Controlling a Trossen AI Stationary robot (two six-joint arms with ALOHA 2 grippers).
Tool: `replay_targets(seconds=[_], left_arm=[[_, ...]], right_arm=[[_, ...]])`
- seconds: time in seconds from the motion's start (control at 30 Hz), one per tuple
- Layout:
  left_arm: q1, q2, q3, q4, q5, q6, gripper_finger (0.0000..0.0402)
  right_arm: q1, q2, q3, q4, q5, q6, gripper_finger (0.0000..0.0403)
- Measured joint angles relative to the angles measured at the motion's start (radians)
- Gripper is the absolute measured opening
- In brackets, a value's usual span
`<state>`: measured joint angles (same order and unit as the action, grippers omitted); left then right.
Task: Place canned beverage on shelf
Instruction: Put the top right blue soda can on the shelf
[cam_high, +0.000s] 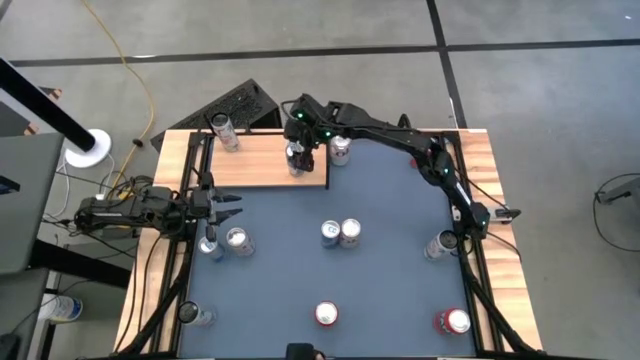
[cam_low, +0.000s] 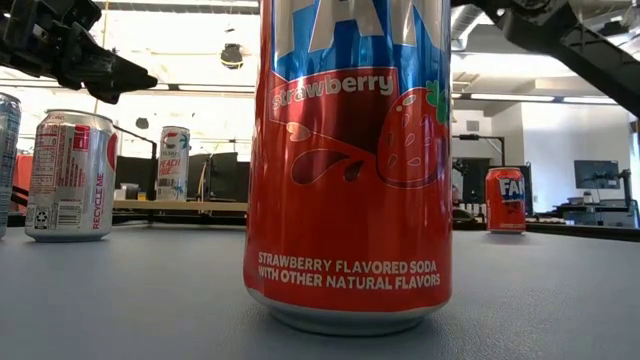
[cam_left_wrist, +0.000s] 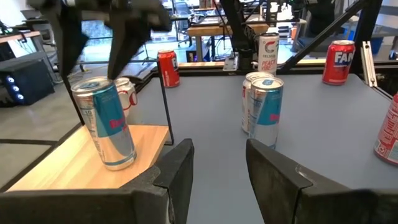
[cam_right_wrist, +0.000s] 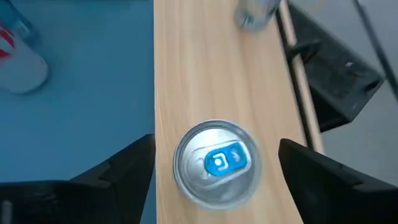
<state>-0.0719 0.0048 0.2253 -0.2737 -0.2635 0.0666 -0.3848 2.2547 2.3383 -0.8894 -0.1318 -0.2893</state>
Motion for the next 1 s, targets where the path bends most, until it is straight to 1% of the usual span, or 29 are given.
replay_targets(seconds=[0.13,0.23,0.3,0.37,0.47,0.53,0.6,0.7,0.73,0.77,0.8,0.9,1.0], left_arm=[[0.000,0.000,0.000,0.000,0.000,0.000,0.0137],[0.000,0.000,0.000,0.000,0.003,0.000,0.0137],[0.000,0.000,0.000,0.000,0.005,0.000,0.0137],[0.000,0.000,0.000,0.000,0.005,0.000,0.0137],[0.000,0.000,0.000,0.000,0.005,0.000,0.0137],[0.000,0.000,0.000,0.000,0.009,0.000,0.0137],[0.000,0.000,0.000,0.000,0.017,0.000,0.0137],[0.000,0.000,0.000,0.000,0.019,0.000,0.0137],[0.000,0.000,0.000,0.000,0.019,0.001,0.0137],[0.000,0.000,0.000,0.000,0.019,0.002,0.0137],[0.000,0.000,0.000,0.001,0.019,0.002,0.0137],[0.000,0.000,0.000,0.001,0.019,0.003,0.0137],[0.000,0.000,0.000,0.001,0.019,0.002,0.0137]], right_arm=[[-0.004,-0.055,0.000,-0.016,-0.002,-0.003,0.0329],[-0.004,-0.090,0.000,-0.081,-0.005,-0.014,0.0324],[-0.003,-0.103,0.000,-0.141,-0.048,-0.032,0.0316],[-0.002,-0.104,0.000,-0.176,-0.093,-0.034,0.0299],[0.005,-0.098,-0.022,-0.197,-0.104,-0.034,0.0258],[0.010,-0.096,-0.047,-0.176,-0.102,-0.034,0.0218],[0.018,-0.094,-0.073,-0.160,-0.079,-0.034,0.0167],[0.029,-0.094,-0.087,-0.168,0.015,-0.034,0.0077],[0.033,-0.094,-0.087,-0.170,0.029,-0.033,0.0047],[0.033,-0.094,-0.087,-0.169,0.033,-0.034,0.0024],[0.033,-0.094,-0.087,-0.163,0.034,-0.034,0.0013],[0.036,-0.094,-0.087,-0.125,0.046,-0.013,0.0013],[0.036,-0.094,-0.087,-0.131,0.059,-0.002,0.0004]])
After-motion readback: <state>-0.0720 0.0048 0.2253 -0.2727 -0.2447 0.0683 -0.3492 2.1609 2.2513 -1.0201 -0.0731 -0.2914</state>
